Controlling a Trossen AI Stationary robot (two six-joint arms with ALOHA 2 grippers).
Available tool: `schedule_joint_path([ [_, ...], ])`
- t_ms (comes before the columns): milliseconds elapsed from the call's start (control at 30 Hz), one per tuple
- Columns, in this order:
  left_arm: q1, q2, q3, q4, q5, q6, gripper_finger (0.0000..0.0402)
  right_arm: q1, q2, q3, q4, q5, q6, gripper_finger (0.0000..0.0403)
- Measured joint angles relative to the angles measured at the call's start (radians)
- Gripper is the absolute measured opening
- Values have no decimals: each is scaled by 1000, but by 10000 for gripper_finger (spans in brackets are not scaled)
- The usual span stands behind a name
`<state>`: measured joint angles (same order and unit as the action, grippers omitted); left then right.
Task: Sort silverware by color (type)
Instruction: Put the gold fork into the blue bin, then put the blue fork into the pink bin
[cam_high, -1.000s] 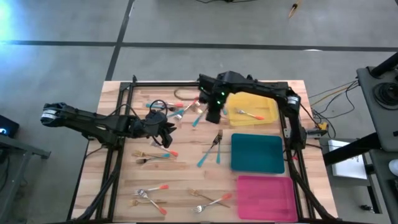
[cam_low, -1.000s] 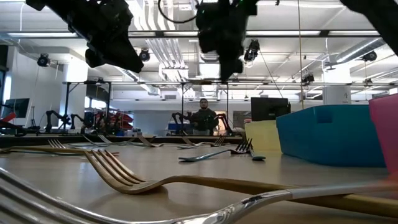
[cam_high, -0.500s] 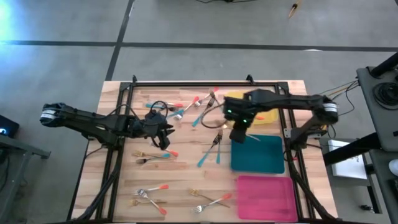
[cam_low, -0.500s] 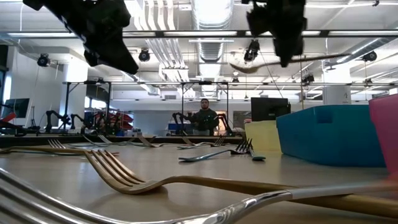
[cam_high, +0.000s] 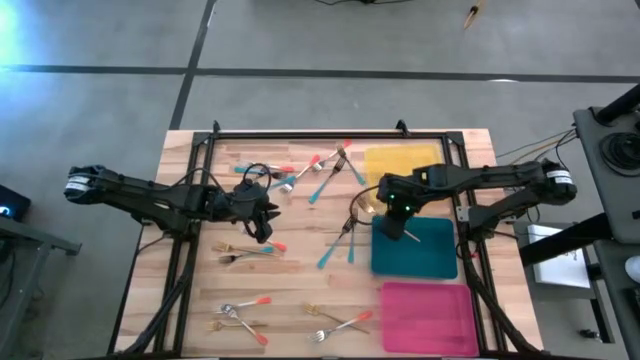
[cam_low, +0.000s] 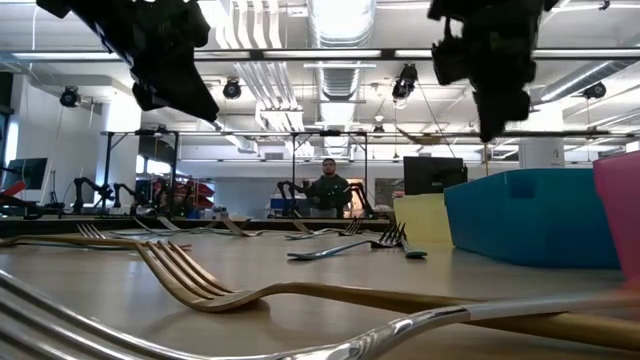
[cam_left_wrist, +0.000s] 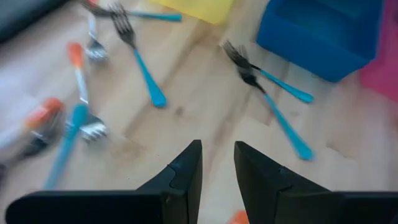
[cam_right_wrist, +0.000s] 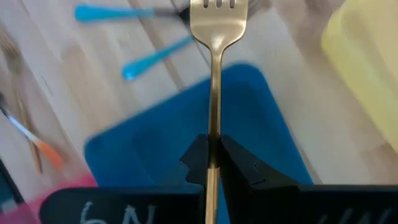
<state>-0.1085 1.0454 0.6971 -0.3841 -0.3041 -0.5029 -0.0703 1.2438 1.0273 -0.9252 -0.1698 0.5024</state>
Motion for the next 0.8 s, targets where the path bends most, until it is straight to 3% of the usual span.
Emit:
schedule_joint_path([
  [200,0,0,0,11,80,-111,78,47,0,-67,-76,-73,-95,13],
  [433,0,1,0,9,81,-297,78,91,-7,-94,-95,-76,-65,20],
  [700,-3,1,0,33,94,-331,78,90,-11,-89,-103,-92,-31,113],
  [800,-3,1,0,57,146,-339,78,90,-12,-89,-114,-92,-16,138],
])
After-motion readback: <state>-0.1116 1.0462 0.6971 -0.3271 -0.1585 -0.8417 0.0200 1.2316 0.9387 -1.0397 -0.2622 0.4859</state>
